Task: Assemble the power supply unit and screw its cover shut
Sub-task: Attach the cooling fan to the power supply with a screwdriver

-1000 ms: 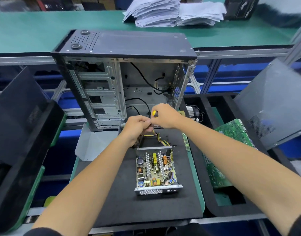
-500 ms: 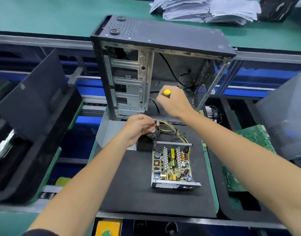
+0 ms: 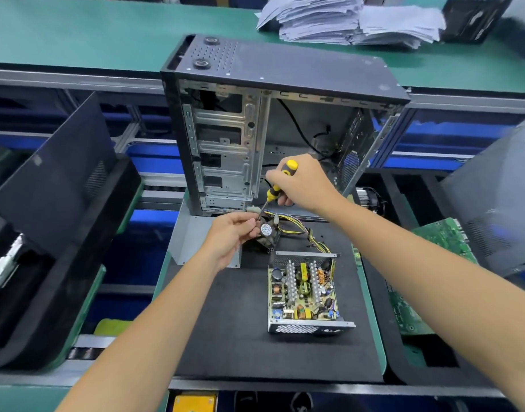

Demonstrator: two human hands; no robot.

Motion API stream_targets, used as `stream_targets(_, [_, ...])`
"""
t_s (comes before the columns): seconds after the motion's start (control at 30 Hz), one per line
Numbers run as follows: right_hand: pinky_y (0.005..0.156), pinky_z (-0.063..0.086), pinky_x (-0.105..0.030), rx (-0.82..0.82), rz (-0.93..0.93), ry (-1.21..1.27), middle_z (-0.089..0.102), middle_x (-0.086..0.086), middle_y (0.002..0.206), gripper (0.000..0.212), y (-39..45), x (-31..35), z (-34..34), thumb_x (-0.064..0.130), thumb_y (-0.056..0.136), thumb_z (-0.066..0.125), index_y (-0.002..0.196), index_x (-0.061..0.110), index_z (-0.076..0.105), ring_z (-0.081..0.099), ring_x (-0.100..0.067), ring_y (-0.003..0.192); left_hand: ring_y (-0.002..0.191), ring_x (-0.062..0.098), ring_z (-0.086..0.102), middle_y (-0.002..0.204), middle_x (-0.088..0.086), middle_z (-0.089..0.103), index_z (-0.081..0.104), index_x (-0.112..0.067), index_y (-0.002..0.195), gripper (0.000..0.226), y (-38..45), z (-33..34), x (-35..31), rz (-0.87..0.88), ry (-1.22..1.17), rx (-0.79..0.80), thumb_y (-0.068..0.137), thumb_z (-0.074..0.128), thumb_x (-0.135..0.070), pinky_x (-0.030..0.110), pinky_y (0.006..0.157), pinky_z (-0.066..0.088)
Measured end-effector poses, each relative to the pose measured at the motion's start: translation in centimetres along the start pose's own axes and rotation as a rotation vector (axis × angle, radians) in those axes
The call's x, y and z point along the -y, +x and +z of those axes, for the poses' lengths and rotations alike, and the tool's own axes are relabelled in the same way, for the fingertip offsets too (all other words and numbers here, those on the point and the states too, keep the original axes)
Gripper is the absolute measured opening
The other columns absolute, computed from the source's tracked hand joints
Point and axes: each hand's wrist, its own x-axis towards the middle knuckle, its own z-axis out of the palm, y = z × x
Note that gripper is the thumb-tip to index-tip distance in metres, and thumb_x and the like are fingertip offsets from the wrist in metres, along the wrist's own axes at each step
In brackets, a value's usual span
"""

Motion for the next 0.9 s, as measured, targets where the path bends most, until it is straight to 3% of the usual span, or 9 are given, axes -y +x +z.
stream_targets(0.4, [0.044,0.045,-0.017,-0.033,-0.053,-0.065,0.067,-0.007,0.059,0.024,-1.0,-0.2,0.0,0.019,0.083,0.060,0.071,-0.001,0.060,0.064,-0.017,0.044,0.058,0.009,0.062,0.069,0.003,0.070,0.067,-0.006,0.089,0.016,-0.2,0.2,0.2,0.041,0.093,0.046,0.090,0.057,0.006,0.018,0.061,0.053])
stream_targets(0.67, [0.046,0.052,-0.029,-0.017,-0.061,-0.091,0.067,-0.014,0.065,0.025,-1.4,-0.5,0.1,0.021,0.084,0.059,0.072,-0.001,0.061,0.064,-0.015,0.044,0.053,0.009,0.061,0.069,0.006,0.067,0.065,-0.001,0.089,0.012,-0.3,0.8,0.6,0.051,0.140,0.031,0.088,0.058,0.009,0.018,0.059,0.053])
stream_targets(0.83, [0.047,0.053,-0.029,-0.034,0.098,-0.010,0.070,-0.013,0.062,0.030,-0.9,-0.6,-0.5,0.017,0.081,0.061,0.072,-0.012,0.055,0.066,-0.021,0.045,0.059,0.009,0.064,0.071,0.005,0.068,0.066,-0.003,0.087,0.017,-0.5,1.0,0.9,0.146,0.224,0.033,0.087,0.059,0.012,0.016,0.060,0.052])
stream_targets(0.9, [0.048,0.053,-0.029,-0.029,0.138,0.034,0.069,-0.016,0.061,0.024,-0.8,-0.5,-0.8,0.014,0.079,0.064,0.072,-0.008,0.057,0.065,-0.021,0.045,0.063,0.012,0.063,0.070,0.001,0.068,0.066,-0.008,0.085,0.020,-0.7,1.1,1.0,0.181,0.274,0.045,0.085,0.061,0.011,0.017,0.061,0.052])
